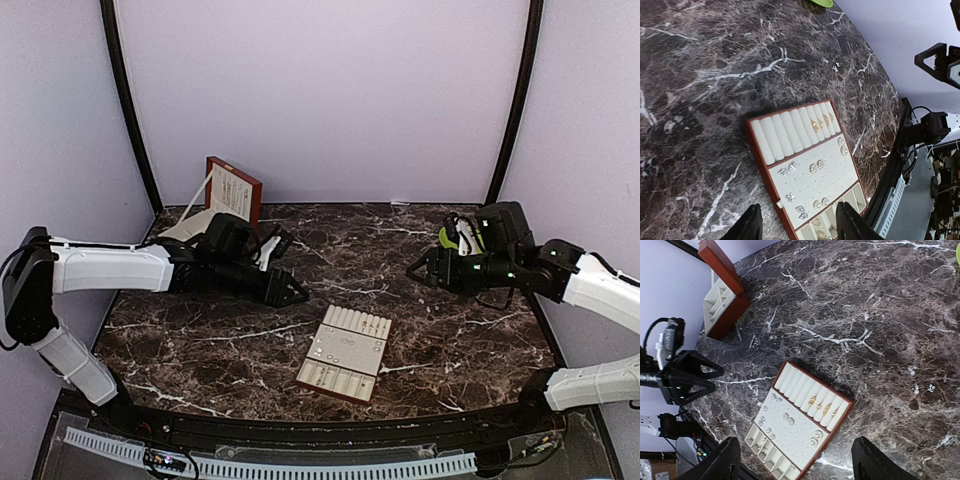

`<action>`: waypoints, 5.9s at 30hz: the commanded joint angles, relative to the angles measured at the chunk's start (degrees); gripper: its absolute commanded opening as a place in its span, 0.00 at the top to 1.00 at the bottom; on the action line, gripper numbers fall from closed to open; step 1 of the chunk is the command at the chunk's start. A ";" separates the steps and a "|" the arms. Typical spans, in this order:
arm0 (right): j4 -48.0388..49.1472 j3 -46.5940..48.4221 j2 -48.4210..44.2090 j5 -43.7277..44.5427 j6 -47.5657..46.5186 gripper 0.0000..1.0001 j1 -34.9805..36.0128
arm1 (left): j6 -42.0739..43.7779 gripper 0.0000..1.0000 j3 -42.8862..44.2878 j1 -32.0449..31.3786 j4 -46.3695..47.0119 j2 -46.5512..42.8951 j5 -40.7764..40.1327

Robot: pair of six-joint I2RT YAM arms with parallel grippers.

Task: Organize the mixed jewelry

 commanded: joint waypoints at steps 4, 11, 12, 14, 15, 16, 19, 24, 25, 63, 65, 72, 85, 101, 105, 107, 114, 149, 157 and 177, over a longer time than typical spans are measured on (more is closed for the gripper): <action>-2.02 1.60 5.98 4.99 -4.53 0.32 -5.85 | -2.53 0.47 -8.92 6.67 1.63 -10.16 -3.13; -0.31 0.46 13.66 9.53 -6.84 0.46 -12.11 | -2.67 0.44 -15.90 13.28 1.67 -17.80 -3.51; 0.14 0.27 15.03 9.85 -6.99 0.47 -12.72 | -3.09 0.44 -17.33 14.08 3.05 -18.70 -3.24; 0.88 0.01 17.17 10.48 -7.31 0.50 -13.75 | -3.78 0.44 -19.86 15.25 5.31 -20.02 -2.75; 1.19 -0.16 18.20 10.63 -7.39 0.51 -14.11 | -4.00 0.44 -21.00 15.73 6.14 -20.44 -2.47; 1.56 -0.31 19.15 10.77 -7.46 0.51 -14.34 | -4.03 0.44 -21.78 16.14 6.73 -20.64 -2.15; 2.93 -0.63 22.21 10.80 -7.55 0.53 -14.51 | -3.09 0.43 -23.34 17.25 7.50 -20.56 -1.58; 3.82 -0.09 26.36 10.65 -7.14 0.58 -14.52 | -1.07 0.43 -24.77 18.91 8.98 -19.67 -0.51; 4.18 -0.29 26.91 10.68 -6.98 0.59 -14.51 | -0.59 0.43 -24.88 19.14 9.17 -19.41 -0.33; 3.50 2.38 34.55 12.58 -6.14 1.00 -14.46 | 1.07 0.44 -26.40 23.49 14.38 -15.05 4.19; 3.08 2.72 34.36 12.65 -6.06 1.00 -14.44 | 1.22 0.43 -26.43 23.65 14.37 -15.08 4.30; 1.53 3.64 31.07 12.41 -5.88 1.00 -14.48 | 1.70 0.43 -26.62 24.69 14.08 -16.85 4.23; -1.01 6.16 23.49 1.05 -10.59 1.00 -14.60 | 4.52 0.44 -26.67 25.87 15.77 -22.84 7.67; 5.65 11.07 18.95 -45.40 -12.60 1.00 -5.52 | 15.46 0.44 -23.99 4.31 31.39 -28.70 8.61; 9.06 12.96 20.11 -48.96 -9.10 1.00 -0.81 | 25.00 0.45 -17.68 -3.28 22.59 -27.56 2.59; 10.15 13.39 20.45 -49.77 -7.81 1.00 0.73 | 29.43 0.47 -15.43 -7.09 19.68 -27.02 -0.30; 12.21 13.25 20.41 -50.43 -5.18 1.00 4.31 | 37.76 0.55 -8.68 -13.79 13.77 -21.43 -5.15; 12.58 13.25 22.60 -49.89 -5.37 1.00 7.82 | 47.03 0.79 2.52 -18.96 7.75 -10.02 -4.18; 13.19 13.25 23.42 -49.45 -5.10 1.00 8.19 | 47.29 0.82 2.82 -19.43 7.05 -9.59 -3.76; 12.84 13.25 24.61 -49.14 -5.67 1.00 8.17 | 47.70 0.94 2.87 -19.75 6.62 -9.14 -3.90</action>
